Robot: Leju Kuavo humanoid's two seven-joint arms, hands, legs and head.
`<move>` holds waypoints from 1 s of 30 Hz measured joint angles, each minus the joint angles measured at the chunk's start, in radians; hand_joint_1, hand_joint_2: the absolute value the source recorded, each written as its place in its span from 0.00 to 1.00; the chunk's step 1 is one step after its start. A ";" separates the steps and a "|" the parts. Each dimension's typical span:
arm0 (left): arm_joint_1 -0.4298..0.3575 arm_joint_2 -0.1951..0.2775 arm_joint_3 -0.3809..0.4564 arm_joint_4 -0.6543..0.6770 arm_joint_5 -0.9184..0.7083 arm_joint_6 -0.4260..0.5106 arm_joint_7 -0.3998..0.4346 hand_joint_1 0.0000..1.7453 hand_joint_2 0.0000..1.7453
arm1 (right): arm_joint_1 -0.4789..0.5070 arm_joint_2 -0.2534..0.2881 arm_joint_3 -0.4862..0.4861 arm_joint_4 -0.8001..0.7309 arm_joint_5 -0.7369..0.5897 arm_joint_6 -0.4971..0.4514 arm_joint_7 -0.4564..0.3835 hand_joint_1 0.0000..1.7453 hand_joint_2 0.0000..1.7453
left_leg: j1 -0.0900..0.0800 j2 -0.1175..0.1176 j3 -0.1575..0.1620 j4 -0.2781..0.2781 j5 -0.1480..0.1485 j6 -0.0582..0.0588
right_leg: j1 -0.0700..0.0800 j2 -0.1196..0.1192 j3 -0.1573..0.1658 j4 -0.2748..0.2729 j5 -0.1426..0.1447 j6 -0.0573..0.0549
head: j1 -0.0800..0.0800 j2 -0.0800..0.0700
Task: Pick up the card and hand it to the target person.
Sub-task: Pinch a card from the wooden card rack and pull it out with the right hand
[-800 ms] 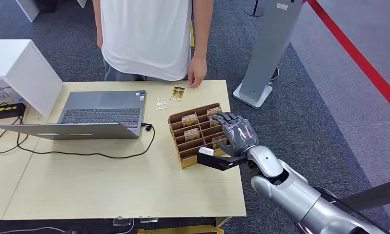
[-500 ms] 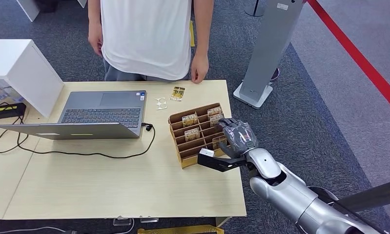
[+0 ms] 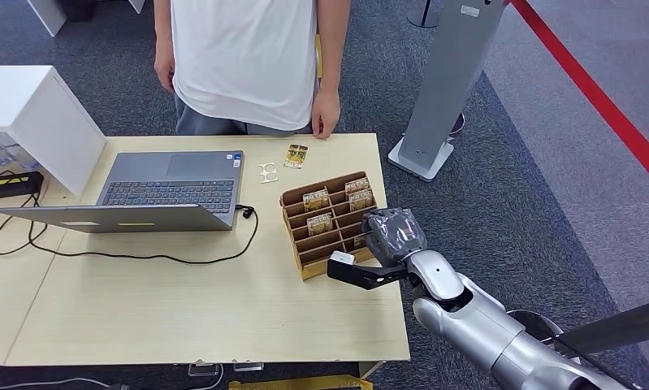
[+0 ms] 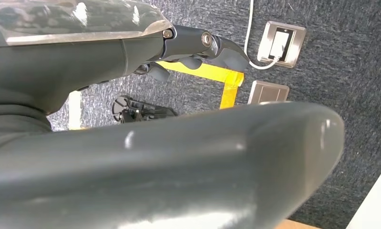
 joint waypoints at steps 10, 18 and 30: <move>0.000 0.000 -0.002 0.000 0.002 0.001 0.000 0.00 0.00 | 0.001 0.002 0.000 0.001 0.003 -0.016 -0.003 0.85 1.00 | 0.000 0.000 0.001 0.000 0.000 0.000 | 0.000 0.000 0.000 0.000 0.000 0.000 | 0.000 0.000; 0.000 0.000 -0.002 0.000 0.002 0.002 0.000 0.00 0.00 | 0.002 0.003 0.000 0.001 0.001 -0.017 -0.006 0.87 1.00 | 0.000 0.000 0.001 0.000 0.000 0.000 | 0.000 0.000 0.000 0.000 0.000 0.000 | 0.000 0.000; 0.000 0.001 -0.008 0.000 0.011 -0.002 -0.012 0.00 0.00 | 0.002 0.002 -0.001 -0.003 0.004 -0.029 -0.004 0.87 1.00 | 0.000 0.000 0.001 0.000 0.000 0.000 | 0.000 0.000 0.001 0.000 0.000 0.000 | 0.000 0.000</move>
